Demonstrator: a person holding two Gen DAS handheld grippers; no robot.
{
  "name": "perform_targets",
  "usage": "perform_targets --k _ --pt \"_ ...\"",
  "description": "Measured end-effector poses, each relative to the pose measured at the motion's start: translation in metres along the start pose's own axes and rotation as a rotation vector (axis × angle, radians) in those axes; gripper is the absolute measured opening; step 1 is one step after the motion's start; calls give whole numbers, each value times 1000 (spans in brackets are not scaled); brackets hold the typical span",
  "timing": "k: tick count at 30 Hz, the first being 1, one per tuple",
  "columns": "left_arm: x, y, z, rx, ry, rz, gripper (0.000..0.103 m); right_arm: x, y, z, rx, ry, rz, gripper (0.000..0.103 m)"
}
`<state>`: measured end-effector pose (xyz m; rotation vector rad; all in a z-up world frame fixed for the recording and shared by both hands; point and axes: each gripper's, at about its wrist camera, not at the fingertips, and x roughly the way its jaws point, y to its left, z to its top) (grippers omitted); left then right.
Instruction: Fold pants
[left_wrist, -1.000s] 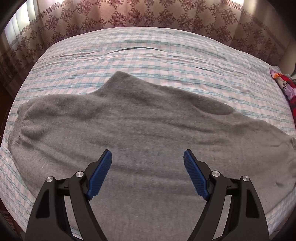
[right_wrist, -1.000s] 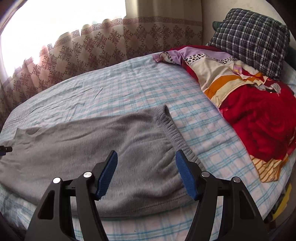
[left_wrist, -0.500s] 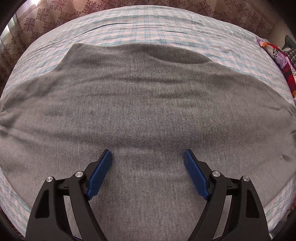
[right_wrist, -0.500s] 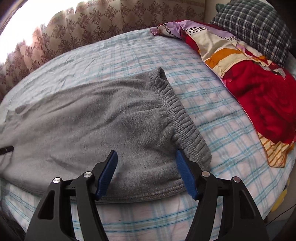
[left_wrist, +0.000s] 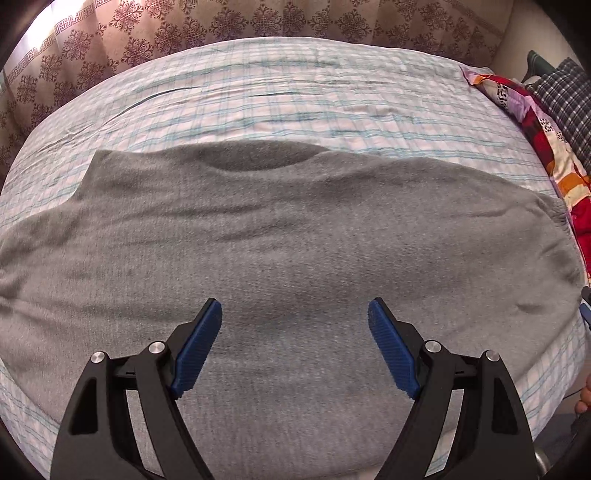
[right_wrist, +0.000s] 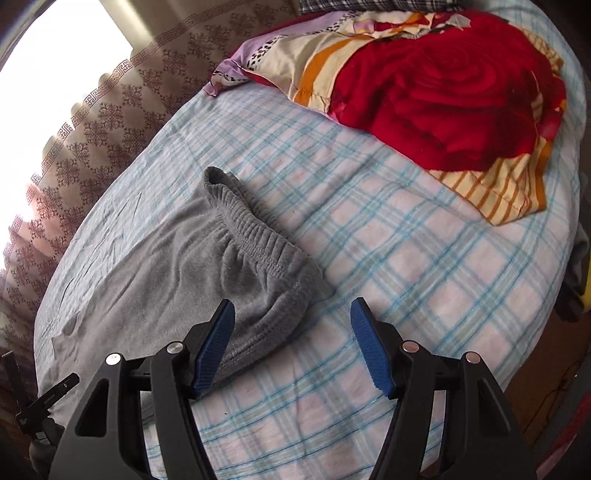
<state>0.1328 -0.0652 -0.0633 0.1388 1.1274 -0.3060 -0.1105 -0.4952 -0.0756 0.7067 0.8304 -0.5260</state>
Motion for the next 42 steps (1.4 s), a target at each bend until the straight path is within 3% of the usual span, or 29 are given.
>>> perform_targets --k 7,12,18,23,27,29,37,42 --pt "-3 -14 0 5 6 -42 83 21 2 5 52 43 92 72" --pt "5 -21 -5 19 28 -47 83 30 18 -2 16 34 60 73" --pt "12 -26 -13 37 51 -51 83 41 29 -2 30 64 131 71" --pt "17 -27 -16 38 60 -53 83 46 28 2 66 75 170 55" --pt "26 -30 -20 44 86 -61 83 47 24 2 75 67 164 29" --pt "28 -31 -20 51 89 -56 83 41 22 3 79 57 183 24" --pt "20 -36 1 40 76 -100 83 -6 91 4 -227 -125 111 20" --pt "8 -48 21 43 55 -169 83 -27 148 -10 -456 -208 78 19"
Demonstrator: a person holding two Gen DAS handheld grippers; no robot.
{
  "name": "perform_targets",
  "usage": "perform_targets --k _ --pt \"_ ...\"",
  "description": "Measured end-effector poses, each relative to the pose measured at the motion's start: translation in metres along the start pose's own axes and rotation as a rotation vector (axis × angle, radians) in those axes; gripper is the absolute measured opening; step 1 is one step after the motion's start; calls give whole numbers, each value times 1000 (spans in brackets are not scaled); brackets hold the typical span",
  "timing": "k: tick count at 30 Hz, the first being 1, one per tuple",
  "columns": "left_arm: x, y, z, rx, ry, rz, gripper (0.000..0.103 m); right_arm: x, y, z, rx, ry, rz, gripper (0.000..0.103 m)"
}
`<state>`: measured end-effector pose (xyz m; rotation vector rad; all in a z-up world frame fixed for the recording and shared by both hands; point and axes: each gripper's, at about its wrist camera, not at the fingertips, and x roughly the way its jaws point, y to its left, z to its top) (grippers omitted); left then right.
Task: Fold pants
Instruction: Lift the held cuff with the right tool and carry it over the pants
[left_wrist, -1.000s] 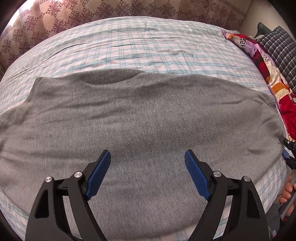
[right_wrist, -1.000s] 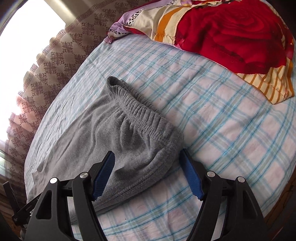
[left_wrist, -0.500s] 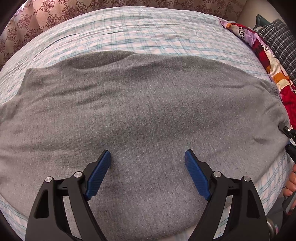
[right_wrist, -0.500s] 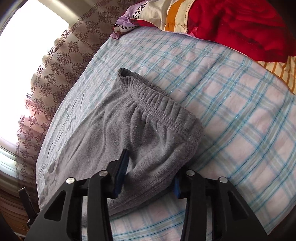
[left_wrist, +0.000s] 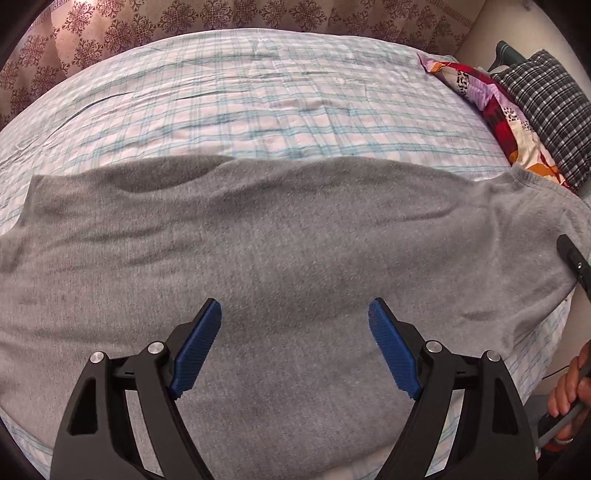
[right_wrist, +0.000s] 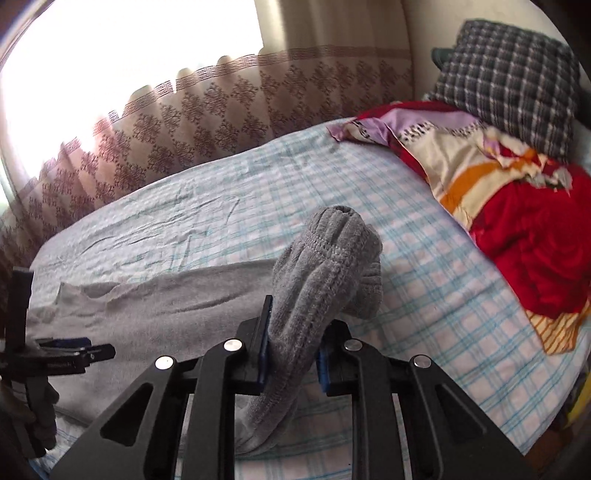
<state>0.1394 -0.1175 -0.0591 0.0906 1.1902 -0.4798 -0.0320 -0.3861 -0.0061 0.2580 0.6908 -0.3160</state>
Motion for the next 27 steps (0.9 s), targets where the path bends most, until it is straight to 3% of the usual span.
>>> perform_targets --k 8,13,18,20,21,22,24,27 --pt "-8 -14 31 -38 29 -197 83 -12 87 -7 -289 -68 12 17" --pt "-9 -24 51 -73 47 -372 94 -17 131 -27 -433 -85 69 13" --pt "6 -29 62 -67 71 -348 96 -13 141 -42 -442 -44 70 15" --pt "15 -23 62 -84 89 -336 96 -10 130 -44 -405 -30 50 20" --pt "19 -18 61 -93 96 -330 96 -8 124 -44 -386 -24 42 31" --pt "24 -15 61 -104 104 -321 96 -5 119 -44 -371 -20 33 51" --pt "32 -7 58 -133 121 -311 96 0 111 -42 -348 -40 9 76" --pt "38 -1 55 -155 136 -302 96 12 115 -39 -373 -40 14 78"
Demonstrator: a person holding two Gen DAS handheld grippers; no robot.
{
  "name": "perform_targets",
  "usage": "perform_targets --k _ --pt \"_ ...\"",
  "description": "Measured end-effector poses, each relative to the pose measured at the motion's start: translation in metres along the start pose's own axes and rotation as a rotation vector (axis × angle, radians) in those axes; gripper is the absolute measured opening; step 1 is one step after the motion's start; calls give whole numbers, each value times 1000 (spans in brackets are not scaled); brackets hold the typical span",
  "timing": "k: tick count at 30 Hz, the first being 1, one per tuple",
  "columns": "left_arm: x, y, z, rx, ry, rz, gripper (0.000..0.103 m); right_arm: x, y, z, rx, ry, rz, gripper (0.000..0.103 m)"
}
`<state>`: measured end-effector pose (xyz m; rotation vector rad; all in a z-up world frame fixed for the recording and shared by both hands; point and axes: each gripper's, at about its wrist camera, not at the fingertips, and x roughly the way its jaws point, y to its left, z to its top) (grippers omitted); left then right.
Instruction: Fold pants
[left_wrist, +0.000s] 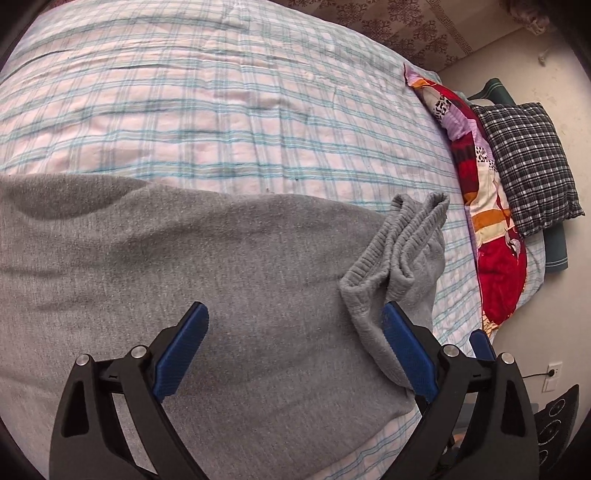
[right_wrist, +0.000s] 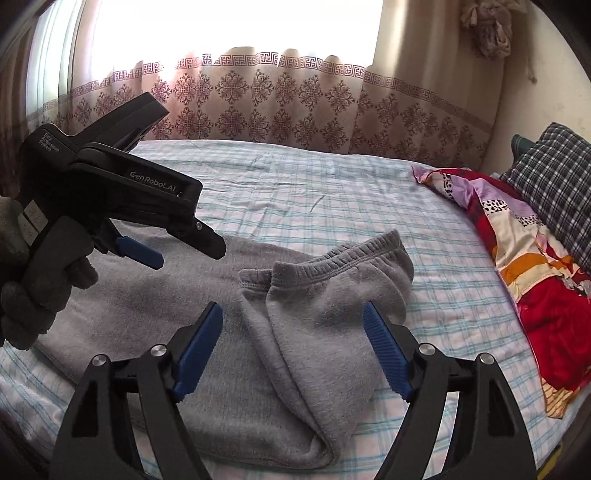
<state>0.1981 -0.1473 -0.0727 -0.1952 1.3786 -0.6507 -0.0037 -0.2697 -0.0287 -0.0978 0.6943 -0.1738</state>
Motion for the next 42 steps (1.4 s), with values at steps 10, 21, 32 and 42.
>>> perform_targets --k 10,21,32,42 --pt "1 8 13 -7 4 19 96 66 24 9 -67 105 38 67" --pt "14 -5 20 -6 57 -47 96 62 2 8 45 78 62 17" --pt "27 -39 17 -14 150 -243 97 14 14 -1 -21 -2 152 17" --pt "43 -64 12 8 201 -342 71 -3 29 -7 -68 -16 213 17"
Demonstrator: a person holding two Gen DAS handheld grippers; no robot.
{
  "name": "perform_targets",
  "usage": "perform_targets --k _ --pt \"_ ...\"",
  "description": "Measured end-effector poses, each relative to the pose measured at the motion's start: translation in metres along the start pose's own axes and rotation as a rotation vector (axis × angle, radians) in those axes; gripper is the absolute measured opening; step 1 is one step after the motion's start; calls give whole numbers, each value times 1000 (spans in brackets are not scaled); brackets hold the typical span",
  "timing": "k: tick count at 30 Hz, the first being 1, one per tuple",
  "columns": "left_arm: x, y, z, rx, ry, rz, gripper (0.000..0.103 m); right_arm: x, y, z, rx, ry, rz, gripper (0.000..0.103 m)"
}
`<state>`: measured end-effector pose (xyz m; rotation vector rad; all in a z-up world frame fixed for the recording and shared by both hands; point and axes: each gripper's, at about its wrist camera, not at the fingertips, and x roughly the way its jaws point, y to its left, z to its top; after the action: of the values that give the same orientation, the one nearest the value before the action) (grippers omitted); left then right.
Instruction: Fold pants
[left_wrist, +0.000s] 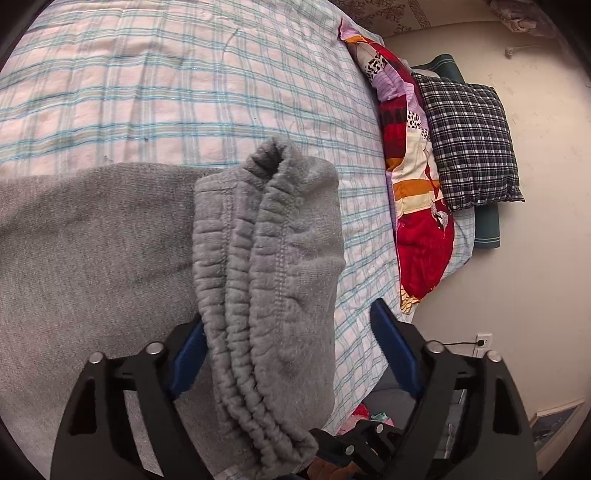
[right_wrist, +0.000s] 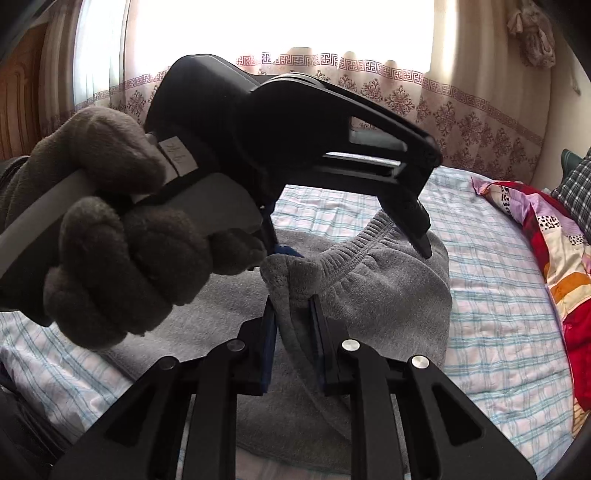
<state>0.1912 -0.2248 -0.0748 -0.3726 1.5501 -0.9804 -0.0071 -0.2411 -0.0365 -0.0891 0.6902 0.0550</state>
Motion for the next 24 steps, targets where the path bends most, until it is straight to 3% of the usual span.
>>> perform_targets --k 1,3,5,12,24 --pt "0 2 0 -2 -1 4 65 -1 1 -1 -4 0 0 17" --pt "-3 8 -1 -17 -13 17 31 -2 0 -1 -4 -4 -3 17" --pt "-10 15 -2 -31 -32 18 21 -3 -2 0 7 -9 -2 17" --pt "-58 6 -18 88 -151 92 20 -13 15 10 -12 -45 52 17" --pt "-148 64 -72 67 -289 230 20 -6 81 25 -106 -20 262 17"
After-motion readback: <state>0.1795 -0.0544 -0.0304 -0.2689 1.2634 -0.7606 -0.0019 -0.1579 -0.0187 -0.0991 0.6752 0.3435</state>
